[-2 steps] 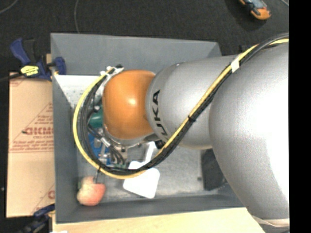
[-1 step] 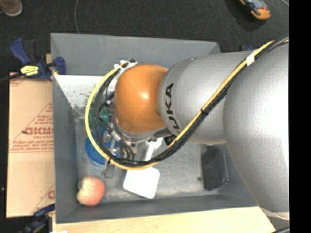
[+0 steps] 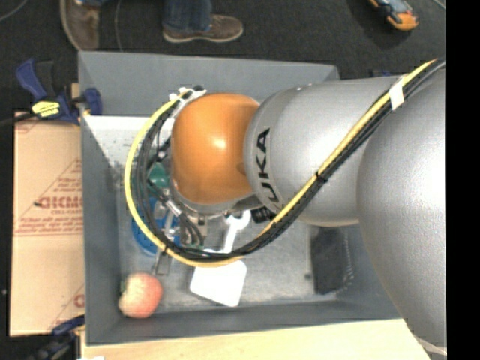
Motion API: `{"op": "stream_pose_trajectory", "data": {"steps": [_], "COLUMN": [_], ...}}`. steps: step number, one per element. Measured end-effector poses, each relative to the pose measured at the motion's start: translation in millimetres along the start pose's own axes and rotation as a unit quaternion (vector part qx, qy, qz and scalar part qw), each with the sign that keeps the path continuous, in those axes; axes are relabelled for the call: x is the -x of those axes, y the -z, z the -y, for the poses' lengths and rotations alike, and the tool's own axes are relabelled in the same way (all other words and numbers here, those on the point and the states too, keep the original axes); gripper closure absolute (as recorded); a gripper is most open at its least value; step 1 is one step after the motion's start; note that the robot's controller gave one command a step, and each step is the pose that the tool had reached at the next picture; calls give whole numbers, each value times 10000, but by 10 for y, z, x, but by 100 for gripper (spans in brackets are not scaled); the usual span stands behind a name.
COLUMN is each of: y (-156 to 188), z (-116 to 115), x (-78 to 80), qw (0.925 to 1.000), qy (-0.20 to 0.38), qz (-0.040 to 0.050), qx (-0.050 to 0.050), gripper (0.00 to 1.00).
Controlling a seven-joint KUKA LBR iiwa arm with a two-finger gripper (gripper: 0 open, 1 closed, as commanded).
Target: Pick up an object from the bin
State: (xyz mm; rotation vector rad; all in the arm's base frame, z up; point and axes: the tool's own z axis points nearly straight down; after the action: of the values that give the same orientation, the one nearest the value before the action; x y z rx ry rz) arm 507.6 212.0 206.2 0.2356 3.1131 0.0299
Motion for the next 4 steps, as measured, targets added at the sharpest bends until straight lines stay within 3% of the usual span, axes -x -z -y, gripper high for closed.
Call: {"op": "stream_pose_trajectory", "data": {"steps": [1,2,3,4], "y": [-359,-172,-255,-253], "z": [254,77,383,153], "x": [65,32,86,157], "qw": [10000,10000,10000,10000], "qy": [-66,25,-77,-63], "qz": [14,34,24,38], "qx": [-17,14,-16,19], "gripper": [0,0,0,0]}}
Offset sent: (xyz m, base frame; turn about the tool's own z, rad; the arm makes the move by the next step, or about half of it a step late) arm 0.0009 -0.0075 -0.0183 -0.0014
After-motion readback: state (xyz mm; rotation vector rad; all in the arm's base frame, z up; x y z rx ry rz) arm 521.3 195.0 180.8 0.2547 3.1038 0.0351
